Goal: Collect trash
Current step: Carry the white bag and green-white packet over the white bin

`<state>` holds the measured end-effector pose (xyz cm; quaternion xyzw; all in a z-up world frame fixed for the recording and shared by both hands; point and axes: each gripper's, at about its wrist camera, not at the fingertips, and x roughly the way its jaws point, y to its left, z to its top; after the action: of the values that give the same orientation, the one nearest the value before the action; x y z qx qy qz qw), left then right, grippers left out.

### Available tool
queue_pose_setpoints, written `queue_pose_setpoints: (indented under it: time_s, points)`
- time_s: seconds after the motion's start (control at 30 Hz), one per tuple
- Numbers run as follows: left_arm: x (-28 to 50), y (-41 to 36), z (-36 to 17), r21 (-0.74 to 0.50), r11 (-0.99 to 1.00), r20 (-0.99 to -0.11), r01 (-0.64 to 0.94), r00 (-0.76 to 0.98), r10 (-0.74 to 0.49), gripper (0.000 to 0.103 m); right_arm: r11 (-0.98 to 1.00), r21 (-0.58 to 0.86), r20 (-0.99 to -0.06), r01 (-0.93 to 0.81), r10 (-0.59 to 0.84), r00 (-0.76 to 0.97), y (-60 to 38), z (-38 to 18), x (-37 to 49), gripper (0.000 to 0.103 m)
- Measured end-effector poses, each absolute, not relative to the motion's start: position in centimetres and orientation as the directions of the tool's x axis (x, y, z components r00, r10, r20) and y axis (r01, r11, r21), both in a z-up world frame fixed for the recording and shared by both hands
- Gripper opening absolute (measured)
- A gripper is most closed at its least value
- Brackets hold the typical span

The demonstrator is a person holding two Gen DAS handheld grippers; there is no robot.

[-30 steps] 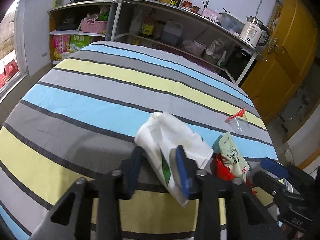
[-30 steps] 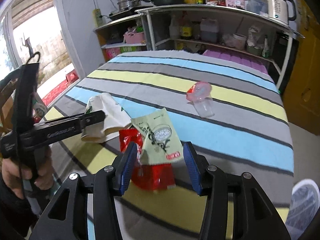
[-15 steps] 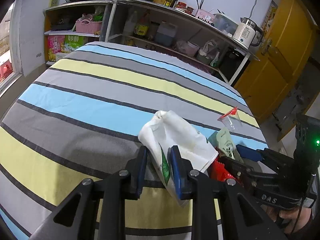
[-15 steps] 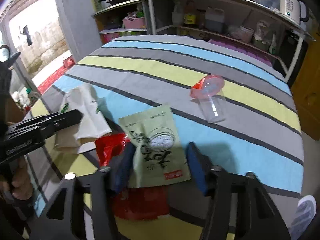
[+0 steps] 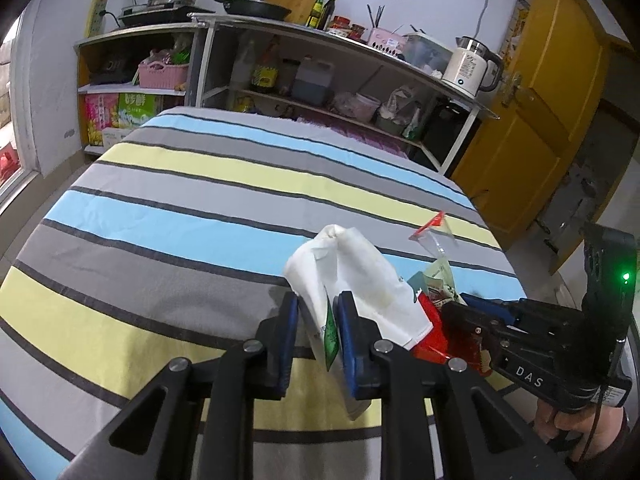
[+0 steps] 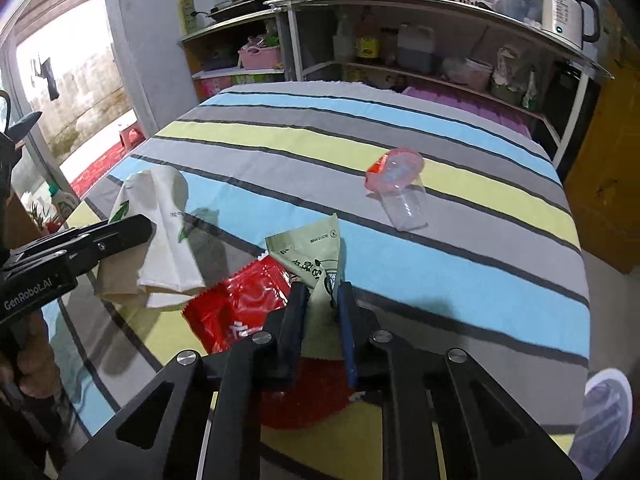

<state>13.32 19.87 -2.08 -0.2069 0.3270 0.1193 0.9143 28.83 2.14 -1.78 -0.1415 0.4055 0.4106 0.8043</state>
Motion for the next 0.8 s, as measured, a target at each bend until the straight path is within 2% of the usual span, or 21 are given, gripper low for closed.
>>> queue_pose_setpoints:
  time_s: [0.37,0.8]
  points:
    - [12.2,17.3,0.3,-0.279,0.914,-0.610,-0.296,0.789,0.069,0.021,0.675,0.137,-0.712,-0.725,0.576,0.401,-2.6,0.8,27.0,0.016]
    - [12.5,10.3,2.8,-0.246,0.958,-0.589,-0.148,0.808,-0.026,0.021,0.776,0.131,-0.652,-0.617,0.536,0.536,-11.5,3.8,23.5,0.016]
